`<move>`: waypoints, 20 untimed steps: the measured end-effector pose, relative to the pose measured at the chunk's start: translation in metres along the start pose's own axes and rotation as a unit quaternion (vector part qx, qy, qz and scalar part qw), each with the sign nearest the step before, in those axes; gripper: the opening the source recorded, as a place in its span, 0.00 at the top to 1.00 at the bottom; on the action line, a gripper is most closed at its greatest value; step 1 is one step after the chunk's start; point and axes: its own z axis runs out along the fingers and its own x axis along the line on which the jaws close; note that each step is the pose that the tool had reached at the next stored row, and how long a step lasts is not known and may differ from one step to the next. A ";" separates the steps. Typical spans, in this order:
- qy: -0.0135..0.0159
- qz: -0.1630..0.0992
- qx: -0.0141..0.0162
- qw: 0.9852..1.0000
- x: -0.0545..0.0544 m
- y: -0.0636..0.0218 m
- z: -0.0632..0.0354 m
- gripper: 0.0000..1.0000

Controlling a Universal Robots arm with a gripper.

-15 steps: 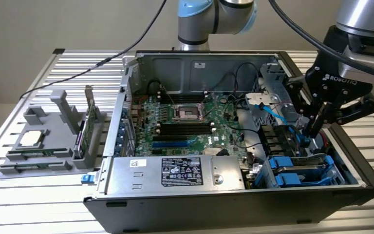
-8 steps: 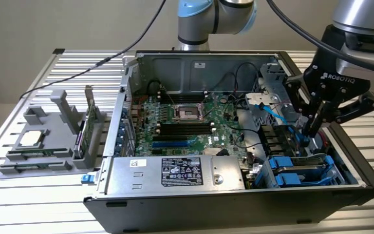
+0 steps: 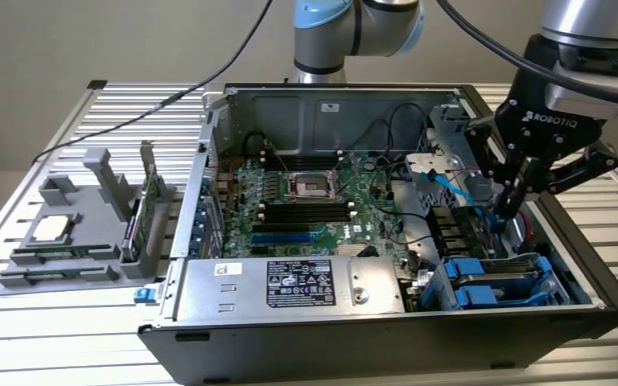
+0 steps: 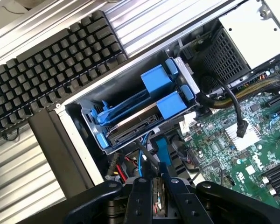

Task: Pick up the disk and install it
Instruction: 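Insert the first disk wire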

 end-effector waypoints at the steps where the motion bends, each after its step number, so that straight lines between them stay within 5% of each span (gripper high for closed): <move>1: 0.002 0.000 -0.003 1.000 -0.001 -0.0015 -0.0004 0.83; 7: 0.018 0.000 -0.029 0.999 -0.008 -0.0073 -0.0020 0.83; 17: 0.036 0.000 -0.058 0.998 -0.019 -0.0120 -0.0037 0.83; 20: 0.041 0.000 -0.063 0.997 -0.020 -0.0126 -0.0039 0.83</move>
